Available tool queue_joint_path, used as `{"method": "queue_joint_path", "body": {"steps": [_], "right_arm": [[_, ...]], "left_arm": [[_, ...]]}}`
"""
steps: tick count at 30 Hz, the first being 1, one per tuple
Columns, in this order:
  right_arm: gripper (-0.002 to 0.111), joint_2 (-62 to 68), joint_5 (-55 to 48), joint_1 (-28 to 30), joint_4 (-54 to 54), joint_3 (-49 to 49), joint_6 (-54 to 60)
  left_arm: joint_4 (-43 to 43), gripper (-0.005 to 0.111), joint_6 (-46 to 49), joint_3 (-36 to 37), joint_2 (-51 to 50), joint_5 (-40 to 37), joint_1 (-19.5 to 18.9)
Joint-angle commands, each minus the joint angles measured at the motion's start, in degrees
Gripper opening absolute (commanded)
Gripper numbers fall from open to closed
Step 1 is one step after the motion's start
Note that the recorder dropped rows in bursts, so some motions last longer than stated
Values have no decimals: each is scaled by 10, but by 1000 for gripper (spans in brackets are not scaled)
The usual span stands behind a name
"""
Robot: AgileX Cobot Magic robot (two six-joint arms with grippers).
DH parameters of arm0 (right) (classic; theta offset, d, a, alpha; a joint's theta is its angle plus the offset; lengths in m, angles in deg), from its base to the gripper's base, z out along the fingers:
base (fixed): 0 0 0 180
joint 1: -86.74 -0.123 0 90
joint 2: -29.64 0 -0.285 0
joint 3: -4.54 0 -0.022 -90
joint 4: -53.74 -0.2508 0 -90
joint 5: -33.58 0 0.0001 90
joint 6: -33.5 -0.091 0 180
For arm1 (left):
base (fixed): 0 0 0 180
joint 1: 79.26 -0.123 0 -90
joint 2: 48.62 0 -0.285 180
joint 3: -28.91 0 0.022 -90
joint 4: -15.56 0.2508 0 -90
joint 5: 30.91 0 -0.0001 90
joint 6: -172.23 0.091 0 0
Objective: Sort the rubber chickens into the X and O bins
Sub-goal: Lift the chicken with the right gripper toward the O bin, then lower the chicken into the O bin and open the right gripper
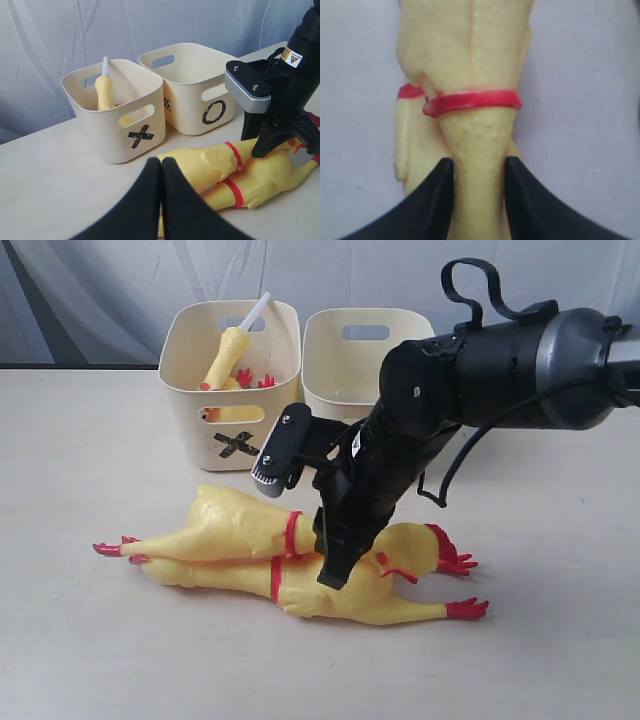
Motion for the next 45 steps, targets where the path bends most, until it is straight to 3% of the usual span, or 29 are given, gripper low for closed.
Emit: {"method": "queue_joint_path", "body": {"steps": [1, 4, 8, 22, 33, 45], "right_arm": [[32, 19, 8, 2, 0, 2, -4], [25, 21, 12, 2, 0, 2, -6], [-1, 20, 20, 2, 2, 2, -6], [-1, -102, 11, 2, -2, 1, -36], [-1, -171, 6, 2, 27, -76, -269], [-1, -172, -13, 2, 226, -102, -567]], "left_arm": [[4, 0, -2, -3, 3, 7, 1], [4, 0, -2, -3, 3, 7, 1], [6, 0, -2, -3, 3, 7, 1], [6, 0, -2, -3, 3, 7, 1], [6, 0, -2, -3, 3, 7, 1], [6, 0, -2, -3, 3, 7, 1]]}}
